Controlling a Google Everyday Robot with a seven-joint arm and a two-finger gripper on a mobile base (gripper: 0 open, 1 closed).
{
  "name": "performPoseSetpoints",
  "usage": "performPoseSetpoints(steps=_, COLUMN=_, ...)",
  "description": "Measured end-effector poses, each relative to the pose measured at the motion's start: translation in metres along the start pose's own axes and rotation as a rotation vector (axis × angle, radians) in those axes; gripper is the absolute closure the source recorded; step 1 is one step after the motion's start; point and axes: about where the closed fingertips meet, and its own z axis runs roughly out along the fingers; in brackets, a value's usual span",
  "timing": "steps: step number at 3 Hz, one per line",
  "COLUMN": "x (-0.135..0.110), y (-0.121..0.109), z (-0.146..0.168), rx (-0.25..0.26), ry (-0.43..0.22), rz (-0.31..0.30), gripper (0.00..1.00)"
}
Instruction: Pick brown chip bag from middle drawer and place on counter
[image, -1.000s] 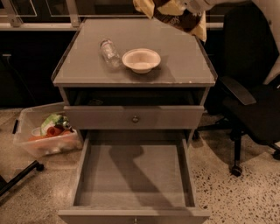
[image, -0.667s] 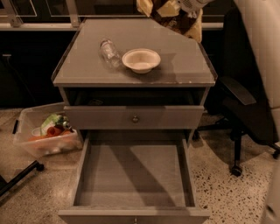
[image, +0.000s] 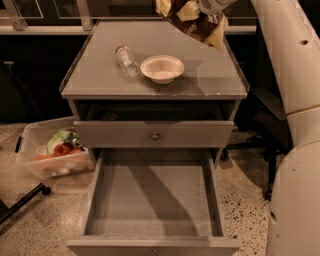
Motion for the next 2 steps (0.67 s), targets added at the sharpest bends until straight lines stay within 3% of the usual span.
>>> performPoseSetpoints(steps=1, x=0.009, y=-0.004, z=0.017, rx=0.029, ry=0.001, rz=0.042, gripper=1.0)
performPoseSetpoints(steps=2, x=0.026, y=-0.014, z=0.043, rx=0.101, ry=0.036, rz=0.114, gripper=1.0)
